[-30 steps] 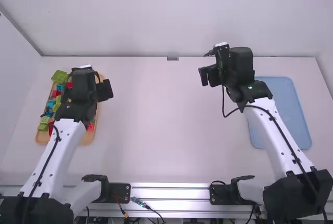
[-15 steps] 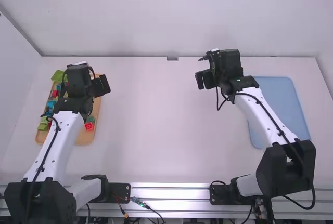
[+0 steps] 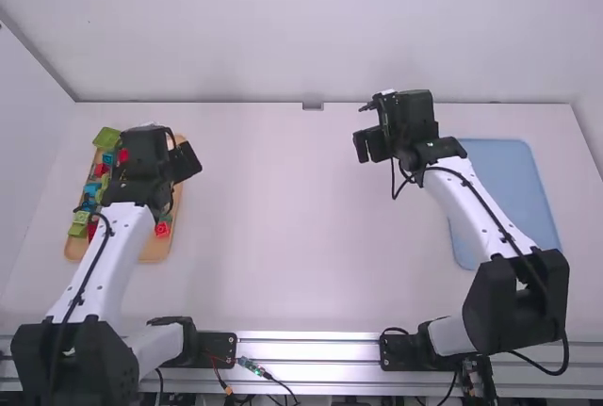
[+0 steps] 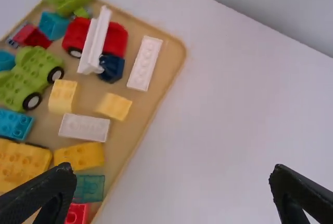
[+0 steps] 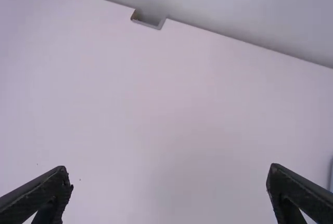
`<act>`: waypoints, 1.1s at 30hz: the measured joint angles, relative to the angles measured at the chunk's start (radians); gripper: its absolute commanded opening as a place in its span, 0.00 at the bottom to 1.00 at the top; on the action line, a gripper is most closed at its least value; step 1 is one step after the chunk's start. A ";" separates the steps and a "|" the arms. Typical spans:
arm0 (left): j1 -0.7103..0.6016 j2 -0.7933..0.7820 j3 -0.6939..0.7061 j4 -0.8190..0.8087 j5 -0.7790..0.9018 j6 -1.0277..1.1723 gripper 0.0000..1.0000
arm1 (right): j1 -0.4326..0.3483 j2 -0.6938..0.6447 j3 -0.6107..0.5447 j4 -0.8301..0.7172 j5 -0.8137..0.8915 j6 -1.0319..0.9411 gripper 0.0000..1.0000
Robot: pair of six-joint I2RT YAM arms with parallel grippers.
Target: Assemble lego blocks to make yellow taxi
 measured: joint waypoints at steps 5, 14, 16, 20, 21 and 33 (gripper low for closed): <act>0.102 0.000 0.000 -0.058 -0.025 -0.175 0.99 | 0.004 0.000 0.000 -0.004 0.000 -0.001 0.99; 0.366 0.133 0.068 -0.136 0.086 -0.340 0.99 | 0.009 0.000 0.000 -0.007 0.000 -0.003 0.99; 0.399 0.193 0.110 -0.168 0.095 -0.376 0.99 | 0.009 0.000 0.000 -0.008 0.000 -0.002 0.99; 0.449 0.353 0.238 -0.267 0.127 -0.422 0.99 | 0.009 0.000 0.000 -0.010 0.000 -0.003 0.99; 0.457 0.400 0.280 -0.294 0.148 -0.422 0.99 | 0.009 0.000 0.000 -0.011 0.000 0.001 0.99; 0.464 0.655 0.490 -0.562 0.166 -0.660 0.99 | 0.055 0.000 0.000 -0.014 0.004 -0.011 0.99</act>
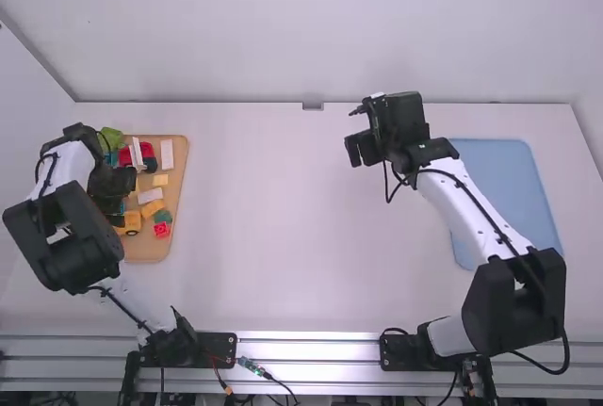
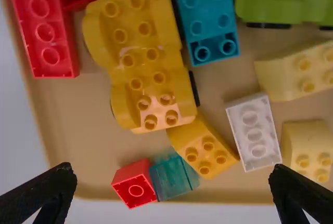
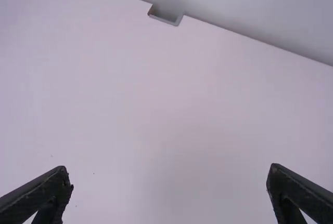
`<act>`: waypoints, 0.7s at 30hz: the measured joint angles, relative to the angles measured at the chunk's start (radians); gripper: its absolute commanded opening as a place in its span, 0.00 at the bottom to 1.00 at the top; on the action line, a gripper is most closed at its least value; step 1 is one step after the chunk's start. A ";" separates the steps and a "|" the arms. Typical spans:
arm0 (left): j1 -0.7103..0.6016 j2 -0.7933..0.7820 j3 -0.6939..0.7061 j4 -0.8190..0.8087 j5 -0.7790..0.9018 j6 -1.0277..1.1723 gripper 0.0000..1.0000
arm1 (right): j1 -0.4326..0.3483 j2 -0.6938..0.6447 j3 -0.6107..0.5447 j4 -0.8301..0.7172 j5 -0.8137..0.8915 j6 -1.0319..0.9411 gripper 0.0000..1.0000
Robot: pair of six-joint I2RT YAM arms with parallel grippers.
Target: Assemble lego blocks to make yellow taxi
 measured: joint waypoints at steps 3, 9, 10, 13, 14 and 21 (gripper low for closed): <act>0.002 -0.001 -0.029 0.045 -0.011 -0.045 0.99 | 0.009 0.000 0.000 0.000 0.000 -0.016 0.99; -0.002 -0.039 -0.151 0.154 -0.048 -0.080 0.99 | 0.013 0.000 0.000 0.000 0.000 -0.031 0.99; -0.002 -0.050 -0.182 0.190 -0.049 -0.080 0.99 | 0.013 0.000 0.000 0.000 0.000 -0.034 0.99; -0.002 -0.077 -0.241 0.270 -0.044 -0.057 0.99 | 0.013 0.000 0.000 0.000 0.000 -0.035 0.99; 0.002 -0.089 -0.263 0.306 -0.035 -0.040 0.99 | 0.013 0.000 0.000 0.000 0.000 -0.036 0.99; 0.020 -0.119 -0.325 0.423 0.026 0.054 0.99 | 0.016 0.000 0.000 0.000 -0.001 -0.036 0.99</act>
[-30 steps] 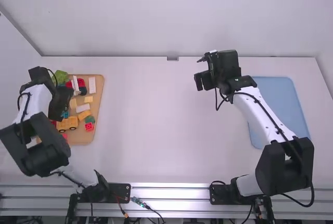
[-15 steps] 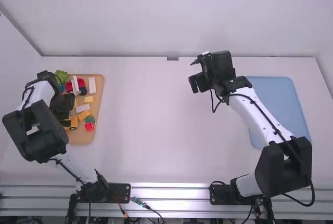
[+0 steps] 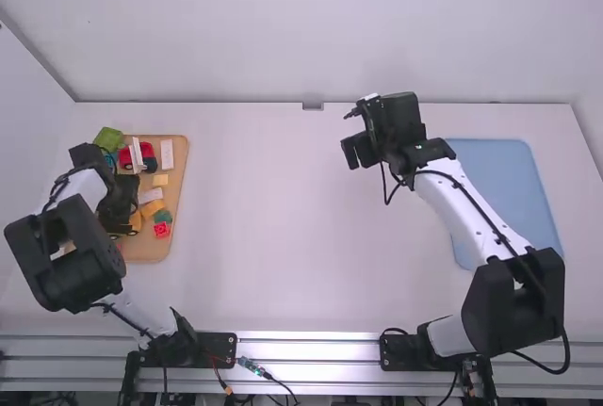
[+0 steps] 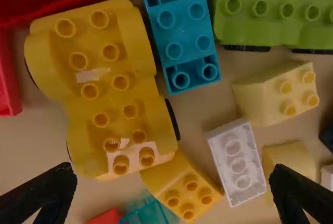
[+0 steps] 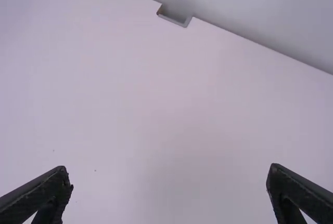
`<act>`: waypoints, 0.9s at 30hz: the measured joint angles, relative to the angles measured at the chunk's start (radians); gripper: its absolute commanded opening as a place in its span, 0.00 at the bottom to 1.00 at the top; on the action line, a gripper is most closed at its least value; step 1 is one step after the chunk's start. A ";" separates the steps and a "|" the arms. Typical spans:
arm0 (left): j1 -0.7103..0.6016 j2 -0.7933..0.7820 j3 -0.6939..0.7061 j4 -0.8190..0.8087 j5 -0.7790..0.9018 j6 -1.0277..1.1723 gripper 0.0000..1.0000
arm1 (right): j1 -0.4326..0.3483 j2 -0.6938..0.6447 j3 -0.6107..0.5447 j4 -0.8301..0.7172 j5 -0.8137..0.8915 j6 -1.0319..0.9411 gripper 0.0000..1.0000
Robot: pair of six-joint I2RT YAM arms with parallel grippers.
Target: Assemble lego blocks to make yellow taxi
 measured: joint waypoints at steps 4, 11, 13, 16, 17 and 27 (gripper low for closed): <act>0.000 0.000 -0.026 -0.016 0.005 -0.002 0.99 | 0.000 0.000 0.000 0.000 0.000 -0.002 0.99; 0.000 0.000 -0.026 -0.045 -0.039 -0.050 0.99 | 0.002 0.000 0.000 -0.001 0.000 -0.003 0.99; 0.000 0.000 -0.026 -0.038 -0.056 -0.055 0.99 | 0.002 0.000 0.000 -0.002 0.000 -0.004 0.99; 0.000 0.000 -0.026 -0.043 -0.085 -0.075 0.99 | 0.002 0.000 0.000 -0.006 0.001 -0.003 0.99; 0.000 0.000 -0.026 -0.046 -0.094 -0.082 0.99 | 0.002 0.000 0.000 -0.007 0.000 -0.004 0.99; 0.000 0.000 -0.053 0.060 -0.127 -0.100 0.99 | 0.003 0.000 0.000 -0.012 0.000 -0.004 0.99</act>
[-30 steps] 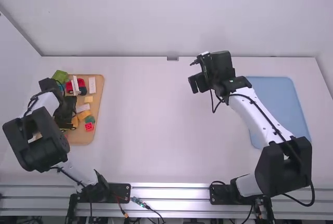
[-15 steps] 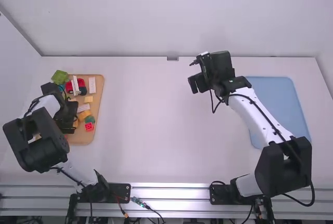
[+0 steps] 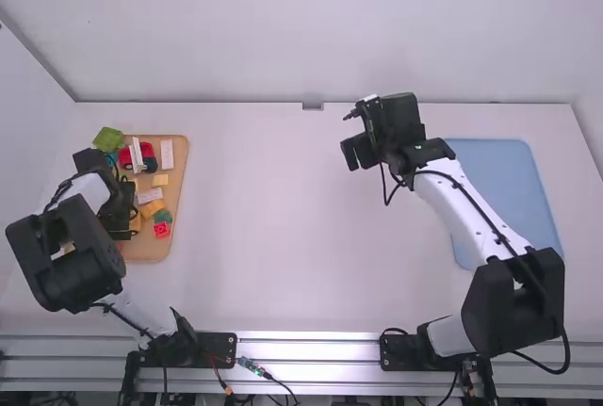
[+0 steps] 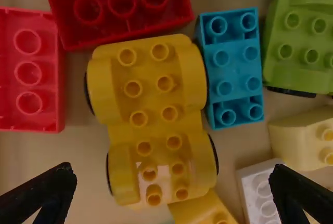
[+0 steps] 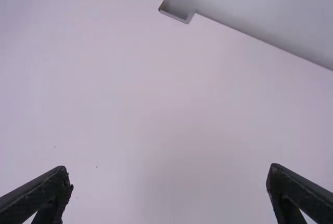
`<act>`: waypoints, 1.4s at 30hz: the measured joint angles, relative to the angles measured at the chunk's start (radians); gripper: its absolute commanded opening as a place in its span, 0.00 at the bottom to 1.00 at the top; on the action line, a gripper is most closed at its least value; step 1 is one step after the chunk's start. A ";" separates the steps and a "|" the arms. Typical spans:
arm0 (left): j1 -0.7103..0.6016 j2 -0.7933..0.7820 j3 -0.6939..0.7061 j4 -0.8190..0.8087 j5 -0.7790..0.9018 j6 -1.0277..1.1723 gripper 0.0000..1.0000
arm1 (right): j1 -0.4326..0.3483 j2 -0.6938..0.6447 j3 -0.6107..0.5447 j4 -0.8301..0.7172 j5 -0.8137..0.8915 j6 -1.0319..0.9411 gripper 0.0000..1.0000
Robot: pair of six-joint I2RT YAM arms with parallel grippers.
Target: Assemble lego blocks to make yellow taxi
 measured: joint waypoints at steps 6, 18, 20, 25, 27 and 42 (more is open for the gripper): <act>0.000 0.000 -0.069 0.049 0.010 -0.001 0.99 | 0.000 0.000 0.000 0.000 0.000 0.001 0.99; 0.000 0.000 -0.118 0.130 0.027 -0.003 0.89 | 0.000 0.000 0.000 -0.004 0.000 0.003 0.99; 0.000 0.000 -0.118 0.131 0.028 -0.002 0.84 | 0.000 0.000 0.000 -0.004 0.000 0.001 0.99; 0.000 0.000 -0.118 0.134 0.027 0.000 0.77 | 0.000 0.000 0.000 -0.004 0.000 0.003 0.99; 0.000 0.000 -0.118 0.134 0.027 -0.002 0.74 | 0.000 0.000 0.000 -0.004 0.000 0.000 0.99; 0.000 0.000 -0.118 0.127 0.008 0.026 0.60 | 0.000 0.000 0.000 -0.005 0.000 0.003 0.99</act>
